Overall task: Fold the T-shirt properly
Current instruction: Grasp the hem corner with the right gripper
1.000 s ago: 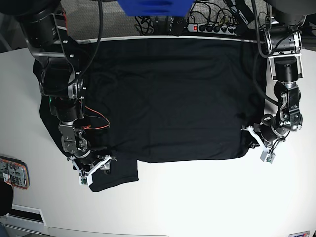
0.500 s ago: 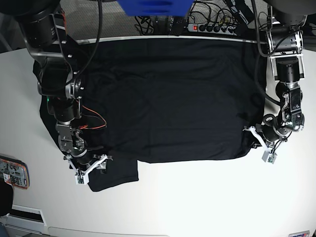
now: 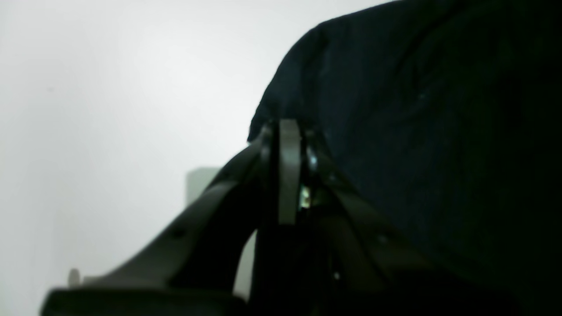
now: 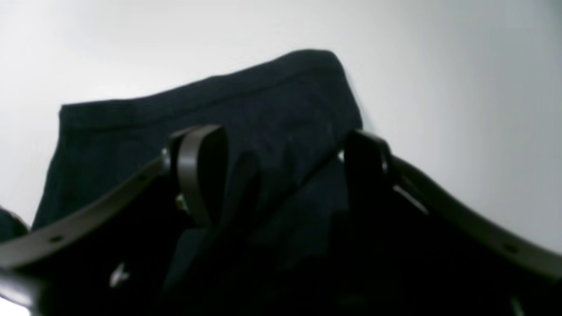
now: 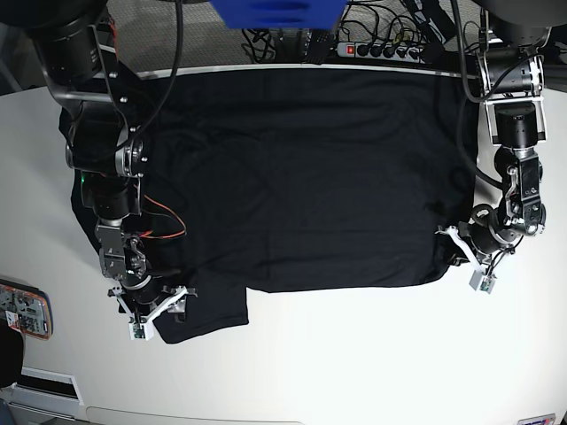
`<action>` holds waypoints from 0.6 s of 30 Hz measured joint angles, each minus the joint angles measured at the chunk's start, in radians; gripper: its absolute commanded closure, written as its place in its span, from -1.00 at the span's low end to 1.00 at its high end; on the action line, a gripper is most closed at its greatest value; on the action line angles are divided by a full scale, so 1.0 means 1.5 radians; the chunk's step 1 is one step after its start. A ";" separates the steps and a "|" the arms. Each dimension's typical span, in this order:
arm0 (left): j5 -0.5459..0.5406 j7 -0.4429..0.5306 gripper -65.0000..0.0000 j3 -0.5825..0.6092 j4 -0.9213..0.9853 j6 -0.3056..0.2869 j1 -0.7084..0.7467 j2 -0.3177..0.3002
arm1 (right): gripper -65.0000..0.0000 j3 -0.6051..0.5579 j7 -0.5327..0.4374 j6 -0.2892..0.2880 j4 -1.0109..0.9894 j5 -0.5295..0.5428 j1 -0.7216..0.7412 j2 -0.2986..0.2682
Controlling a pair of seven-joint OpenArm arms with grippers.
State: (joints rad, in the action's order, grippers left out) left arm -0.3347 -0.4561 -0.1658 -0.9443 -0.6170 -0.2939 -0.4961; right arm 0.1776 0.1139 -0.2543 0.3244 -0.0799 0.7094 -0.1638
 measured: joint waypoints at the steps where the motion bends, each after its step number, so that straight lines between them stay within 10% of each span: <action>1: 0.000 0.000 1.00 0.000 0.000 0.000 0.000 0.000 | -0.23 0.000 -0.001 0.000 0.000 0.000 0.001 0.000; 18: -0.001 0.000 1.00 -0.001 0.000 0.000 0.013 0.000 | -0.23 0.001 -0.007 0.000 0.002 0.002 -0.034 0.000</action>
State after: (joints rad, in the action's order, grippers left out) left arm -0.3355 -0.4557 -0.1669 -0.9443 -0.6170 -0.2745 -0.4961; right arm 0.1795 0.1036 -0.2546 0.3279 -0.0765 0.6590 -0.1635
